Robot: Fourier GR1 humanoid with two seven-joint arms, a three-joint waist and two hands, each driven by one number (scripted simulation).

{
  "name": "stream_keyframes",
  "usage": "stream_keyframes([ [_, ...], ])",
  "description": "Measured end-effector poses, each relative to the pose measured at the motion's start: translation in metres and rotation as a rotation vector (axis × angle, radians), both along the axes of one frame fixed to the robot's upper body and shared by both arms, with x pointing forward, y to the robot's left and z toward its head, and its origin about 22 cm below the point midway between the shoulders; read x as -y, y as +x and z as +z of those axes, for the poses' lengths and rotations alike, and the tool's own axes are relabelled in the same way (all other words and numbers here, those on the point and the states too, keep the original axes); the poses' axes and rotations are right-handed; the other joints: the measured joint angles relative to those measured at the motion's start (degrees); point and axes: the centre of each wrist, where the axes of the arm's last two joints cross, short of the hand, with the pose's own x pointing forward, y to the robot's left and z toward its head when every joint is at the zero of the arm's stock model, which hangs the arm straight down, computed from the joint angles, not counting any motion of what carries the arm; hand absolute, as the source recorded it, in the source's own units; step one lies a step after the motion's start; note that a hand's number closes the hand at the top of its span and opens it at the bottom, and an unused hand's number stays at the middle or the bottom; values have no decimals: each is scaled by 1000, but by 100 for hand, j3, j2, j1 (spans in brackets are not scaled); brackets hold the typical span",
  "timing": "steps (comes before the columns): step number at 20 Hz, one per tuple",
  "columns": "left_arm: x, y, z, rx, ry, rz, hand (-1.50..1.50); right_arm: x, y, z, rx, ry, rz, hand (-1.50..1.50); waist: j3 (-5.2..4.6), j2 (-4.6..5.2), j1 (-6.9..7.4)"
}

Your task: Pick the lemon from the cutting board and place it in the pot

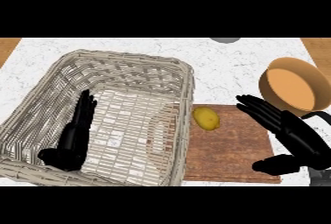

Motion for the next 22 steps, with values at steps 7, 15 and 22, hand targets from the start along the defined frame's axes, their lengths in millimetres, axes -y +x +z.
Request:
stream_keyframes([
  [7,-6,-1,3,-1,4,5,0,-34,6,-11,-63,-110,-39,-150,4,7,3],
  [15,-4,5,-1,-6,-1,8,0,-44,21,-28,-123,-178,-59,-150,7,9,-9],
  [22,-2,8,-2,-3,-5,9,0,-58,29,-54,-120,-188,-62,-150,4,8,-7],
])
